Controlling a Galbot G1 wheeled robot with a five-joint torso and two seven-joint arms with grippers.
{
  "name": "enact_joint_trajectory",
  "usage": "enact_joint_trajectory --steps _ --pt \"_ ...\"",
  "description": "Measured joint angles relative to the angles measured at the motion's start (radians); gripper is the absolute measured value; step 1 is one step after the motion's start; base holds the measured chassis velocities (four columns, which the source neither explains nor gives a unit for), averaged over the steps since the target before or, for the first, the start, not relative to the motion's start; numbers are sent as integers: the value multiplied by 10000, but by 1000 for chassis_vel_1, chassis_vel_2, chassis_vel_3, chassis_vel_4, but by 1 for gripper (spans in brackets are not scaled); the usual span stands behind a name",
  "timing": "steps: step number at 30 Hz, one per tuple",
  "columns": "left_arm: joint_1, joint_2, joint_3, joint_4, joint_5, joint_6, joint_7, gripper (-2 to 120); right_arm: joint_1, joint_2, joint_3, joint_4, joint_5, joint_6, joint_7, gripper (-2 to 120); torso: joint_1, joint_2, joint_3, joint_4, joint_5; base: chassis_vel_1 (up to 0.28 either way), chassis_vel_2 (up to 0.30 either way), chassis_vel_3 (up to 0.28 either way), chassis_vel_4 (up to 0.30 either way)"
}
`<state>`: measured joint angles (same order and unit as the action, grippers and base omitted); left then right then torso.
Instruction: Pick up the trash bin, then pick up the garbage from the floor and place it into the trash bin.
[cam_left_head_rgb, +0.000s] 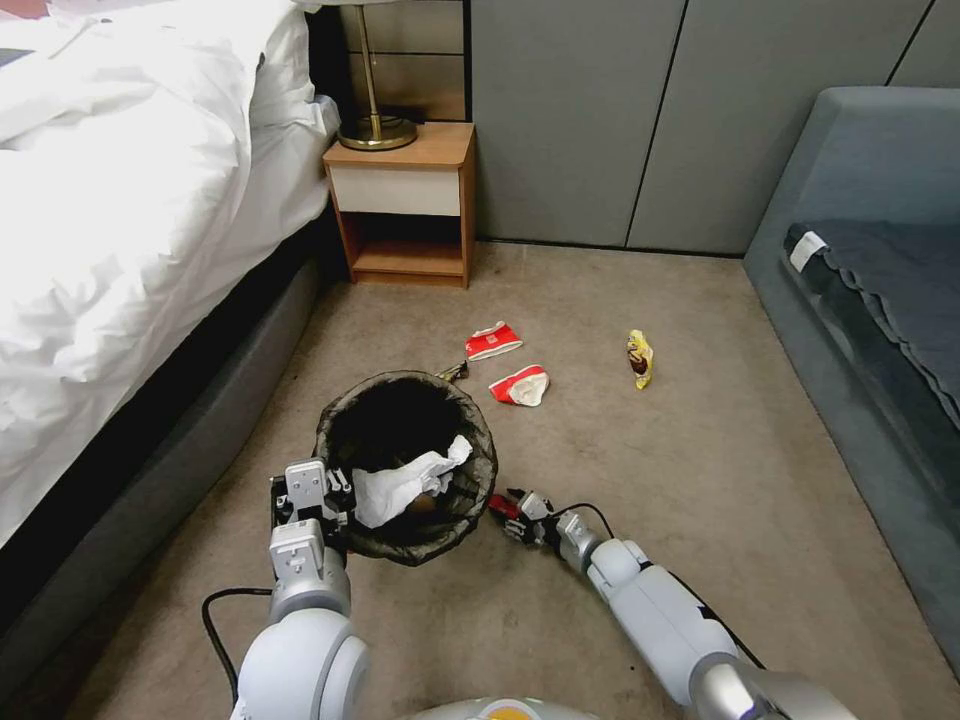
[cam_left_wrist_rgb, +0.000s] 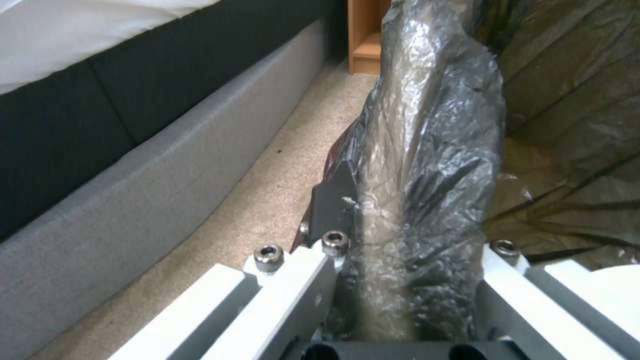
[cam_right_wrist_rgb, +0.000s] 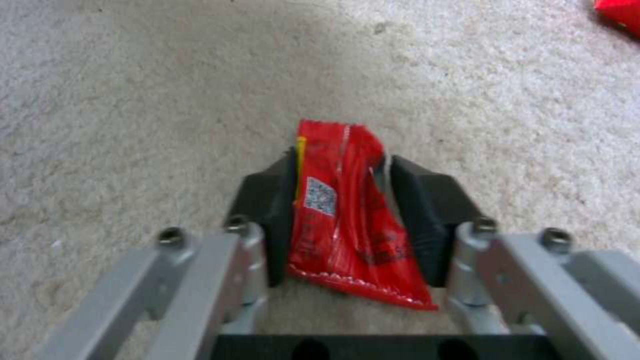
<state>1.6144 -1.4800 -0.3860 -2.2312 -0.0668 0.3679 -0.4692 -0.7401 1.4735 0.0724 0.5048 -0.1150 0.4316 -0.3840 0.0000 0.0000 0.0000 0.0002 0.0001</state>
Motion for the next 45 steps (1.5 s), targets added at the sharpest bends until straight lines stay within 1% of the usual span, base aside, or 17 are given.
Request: enact_joint_trajectory --steps 3,4,7,10,20,23,27,28,31,32,35,36,37,40,41,44,45 --pt "-9 -1 -1 0 -4 -2 1 0 -80 21 86 -41 -47 63 13 21 -1 1 0 1 1 0 0 0 0" --pt "-9 -1 -1 0 -4 -2 1 0 -80 21 86 -41 -47 63 13 21 -1 1 0 1 1 0 0 0 0" --pt "-57 10 3 0 -26 -2 1 0 -216 19 157 -2 -54 103 46 6 0 2 -1 0 2 0 0 0 0" --pt "-87 12 9 4 -36 -2 2 0 -246 6 185 1 -82 116 48 0 -1 2 -1 0 2 0 0 0 0" --pt "-126 22 38 43 -48 2 2 0 -163 -32 293 -111 -222 275 45 0 -1 1 0 1 2 0 0 0 0" --pt "-134 24 64 62 -50 12 3 0 -146 -83 391 -92 -217 322 127 0 -1 1 0 -6 -13 0 0 0 0" --pt "-139 43 80 87 -56 12 26 0 -170 -89 553 69 -186 505 265 0 0 1 1 -7 -2 0 0 0 0" --pt "-152 59 75 112 -66 12 26 0 -238 -116 691 322 -86 596 386 0 -1 1 0 -4 -8 0 0 0 0" --pt "-201 105 48 168 -116 19 20 0 -774 -247 1102 1744 699 614 843 0 0 1 1 -4 0 0 0 0 0" --pt "-201 105 48 168 -116 19 20 0 -774 -247 1102 1744 699 614 843 0 0 1 1 -4 0 0 0 0 0" --pt "-235 126 46 228 -148 31 21 0 -1396 -430 1392 3446 1341 480 1154 0 0 1 1 -3 0 0 0 0 0" --pt "-260 129 48 266 -160 41 19 0 -1828 -624 1490 4848 1800 251 1352 0 -1 1 0 -3 -1 0 0 0 0" --pt "-260 129 48 266 -160 41 19 0 -1828 -624 1490 4848 1800 251 1352 0 -1 1 0 -3 -1 0 0 0 0" --pt "-269 138 69 308 -180 45 15 0 -2505 -1010 1600 7572 2574 -167 1571 0 0 1 0 -5 1 0 0 0 0" --pt "-269 138 69 308 -180 45 15 0 -2505 -1010 1600 7572 2574 -167 1571 0 0 1 0 -5 1 0 0 0 0" --pt "-221 150 81 356 -182 45 12 0 -3169 -1354 1695 10116 3314 -449 1627 0 0 1 1 -2 1 0 0 0 0" --pt "-221 150 81 356 -182 45 12 0 -3169 -1354 1695 10116 3314 -449 1627 0 0 1 1 -2 1 0 0 0 0"
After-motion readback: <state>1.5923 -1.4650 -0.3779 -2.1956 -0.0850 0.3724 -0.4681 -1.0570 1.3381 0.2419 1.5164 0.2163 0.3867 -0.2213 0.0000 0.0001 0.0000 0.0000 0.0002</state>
